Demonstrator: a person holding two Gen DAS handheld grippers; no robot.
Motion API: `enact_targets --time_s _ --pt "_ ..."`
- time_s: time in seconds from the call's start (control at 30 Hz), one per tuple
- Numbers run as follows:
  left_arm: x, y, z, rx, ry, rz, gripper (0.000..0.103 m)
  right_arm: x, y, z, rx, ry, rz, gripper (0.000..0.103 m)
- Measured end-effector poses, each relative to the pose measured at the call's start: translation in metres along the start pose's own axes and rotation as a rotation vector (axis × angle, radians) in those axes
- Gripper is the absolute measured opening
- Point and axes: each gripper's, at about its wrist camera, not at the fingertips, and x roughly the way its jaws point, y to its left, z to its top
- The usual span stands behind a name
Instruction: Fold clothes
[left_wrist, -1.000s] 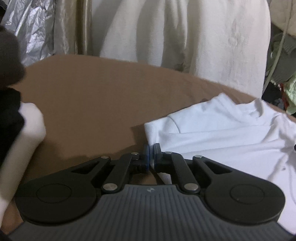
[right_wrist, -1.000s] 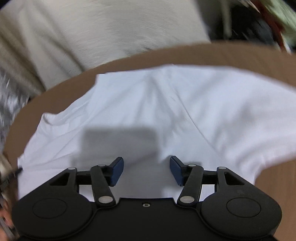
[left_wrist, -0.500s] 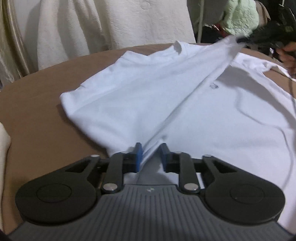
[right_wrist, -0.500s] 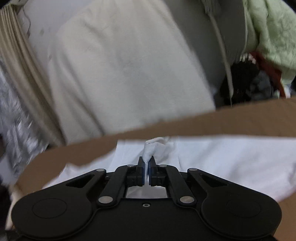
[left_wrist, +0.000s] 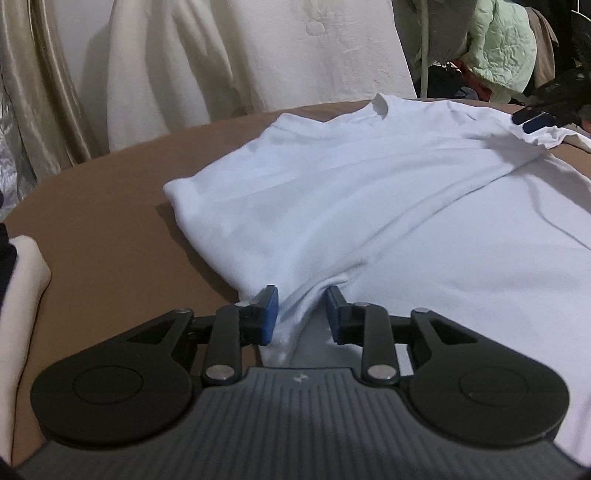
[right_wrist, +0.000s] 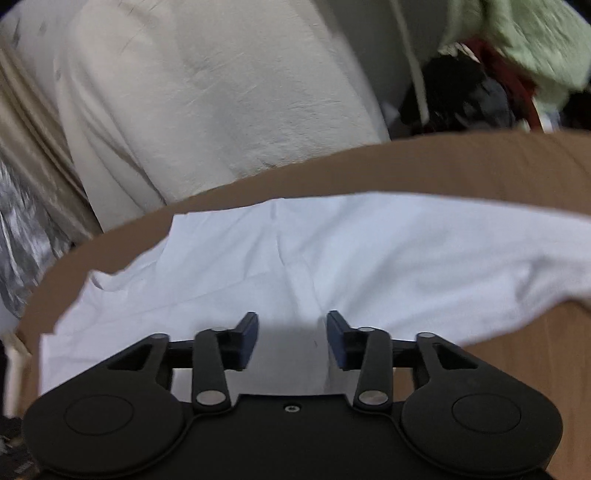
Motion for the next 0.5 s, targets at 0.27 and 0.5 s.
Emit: enact_targets --time_s 0.27,0.5 --pt "-0.012 0.009 0.003 -0.121 -0.046 0.011 0.005 0.033 0.079 -0.014 -0.519 -0.12 -0.223 0.0" --pt "-0.031 0.005 0.008 -0.06 -0.016 0.079 0.005 0.004 0.102 0.029 -0.578 -0.277 -0.283 0.0"
